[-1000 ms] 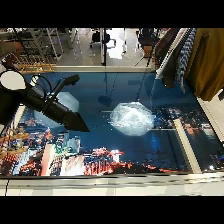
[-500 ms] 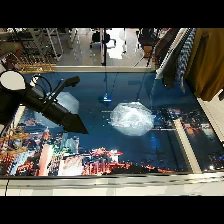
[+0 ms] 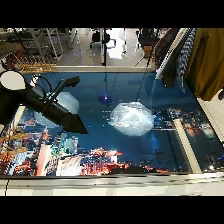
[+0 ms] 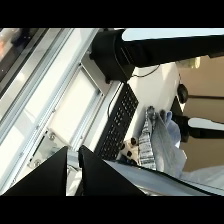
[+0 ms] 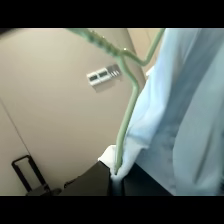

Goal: Fold the clothes and pants, and hang the long-sleeved shirts on hangers.

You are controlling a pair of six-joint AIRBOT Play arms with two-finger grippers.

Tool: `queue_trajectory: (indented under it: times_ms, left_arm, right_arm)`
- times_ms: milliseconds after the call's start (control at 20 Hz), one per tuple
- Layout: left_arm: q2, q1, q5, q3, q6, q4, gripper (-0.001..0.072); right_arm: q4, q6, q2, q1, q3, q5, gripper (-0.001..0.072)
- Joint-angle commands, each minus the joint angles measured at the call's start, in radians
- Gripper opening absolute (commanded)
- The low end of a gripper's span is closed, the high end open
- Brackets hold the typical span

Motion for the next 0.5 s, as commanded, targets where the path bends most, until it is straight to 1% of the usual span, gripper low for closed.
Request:
queue_trajectory:
  times_ms: [0,100,200,250,300,350,400,450]
  left_arm:
    - [0.000,-0.001,-0.002,0.000,0.000,0.000,0.0085]
    - [0.000,0.000,-0.002,0.000,0.000,0.000,0.0085]
    - [-0.001,0.000,-0.001,0.000,0.000,0.000,0.0085]
    - [-0.001,0.000,-0.001,0.000,0.000,0.000,0.0085]
    - [-0.001,0.000,-0.001,0.000,0.000,0.000,0.0085]
    - [-0.001,0.000,-0.002,0.000,0.000,0.000,0.0085]
    - [-0.001,0.000,-0.002,0.000,0.000,0.000,0.0085]
    - [-0.001,0.000,-0.002,0.000,0.000,0.000,0.0085]
  right_arm:
    - [0.087,0.000,-0.006,-0.050,0.000,0.010,0.0026]
    - [0.145,-0.006,-0.007,-0.076,0.000,0.011,0.0026]
    - [0.152,-0.018,-0.002,-0.075,0.000,0.018,0.0029]
    - [0.163,-0.042,0.003,-0.071,0.000,0.039,0.0076]
    - [0.191,-0.082,0.013,-0.071,0.000,0.072,0.0215]
    - [0.224,-0.109,0.022,-0.071,0.000,0.108,0.0395]
    - [0.243,-0.117,0.031,-0.071,0.000,0.148,0.0542]
    - [0.267,-0.117,0.045,-0.071,0.000,0.188,0.0582]
